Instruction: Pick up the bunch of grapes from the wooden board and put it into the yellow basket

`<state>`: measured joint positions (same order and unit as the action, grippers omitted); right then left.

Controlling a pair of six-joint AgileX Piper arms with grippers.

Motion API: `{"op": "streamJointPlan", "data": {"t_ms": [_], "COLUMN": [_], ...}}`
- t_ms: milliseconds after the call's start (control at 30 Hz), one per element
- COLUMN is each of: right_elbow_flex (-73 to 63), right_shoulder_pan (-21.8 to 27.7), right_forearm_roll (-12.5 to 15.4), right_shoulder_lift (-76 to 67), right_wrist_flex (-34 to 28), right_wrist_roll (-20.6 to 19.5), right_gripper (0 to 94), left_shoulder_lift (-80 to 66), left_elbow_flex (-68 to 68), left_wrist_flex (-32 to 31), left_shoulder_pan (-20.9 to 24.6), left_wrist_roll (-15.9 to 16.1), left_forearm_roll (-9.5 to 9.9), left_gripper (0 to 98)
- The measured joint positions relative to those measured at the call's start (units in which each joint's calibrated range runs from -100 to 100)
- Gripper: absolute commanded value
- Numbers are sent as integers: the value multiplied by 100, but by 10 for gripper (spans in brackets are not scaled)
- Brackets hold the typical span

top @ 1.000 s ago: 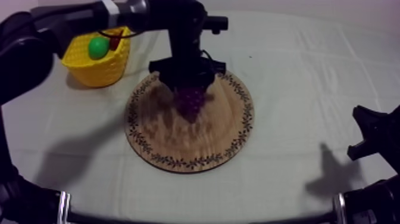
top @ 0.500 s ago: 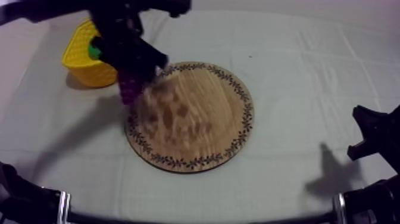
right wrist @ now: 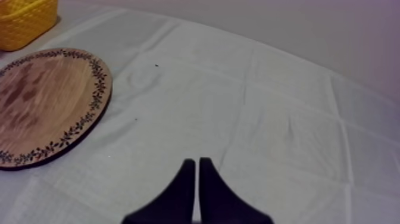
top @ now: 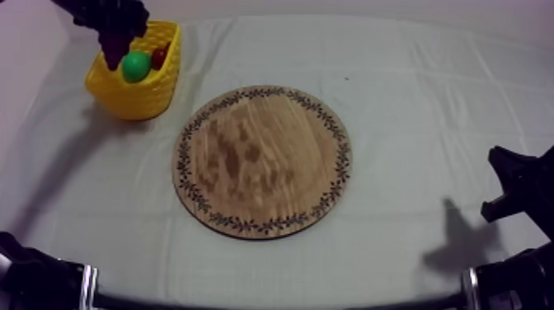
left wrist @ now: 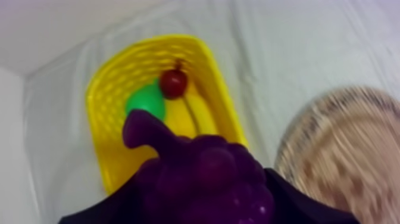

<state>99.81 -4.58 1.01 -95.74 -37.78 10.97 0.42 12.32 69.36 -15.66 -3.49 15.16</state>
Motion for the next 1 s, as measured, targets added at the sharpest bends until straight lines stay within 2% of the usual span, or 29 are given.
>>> {"op": "streamJointPlan", "data": {"t_ms": [267, 467, 867, 933, 1000], "right_elbow_flex": [0, 0, 0, 0, 0], "right_shoulder_pan": [0, 0, 0, 0, 0], "right_forearm_roll": [0, 0, 0, 0, 0], "right_shoulder_lift": [0, 0, 0, 0, 0], "right_wrist_flex": [0, 0, 0, 0, 0], "right_wrist_roll": [0, 0, 0, 0, 0], "right_gripper": [4, 4, 4, 4, 4], "left_shoulder_lift": [1198, 2135, 3244, 3238, 3181], "left_elbow_flex": [-1170, -1630, -1996, -2010, -2002], "left_wrist_flex": [-492, -587, -303, -325, -386], "left_shoulder_pan": [396, 500, 491, 495, 518], "left_wrist_roll": [-478, -625, -705, -679, -668], "left_forearm_roll": [370, 517, 506, 491, 461], "left_gripper": [442, 408, 384, 417, 525]}}
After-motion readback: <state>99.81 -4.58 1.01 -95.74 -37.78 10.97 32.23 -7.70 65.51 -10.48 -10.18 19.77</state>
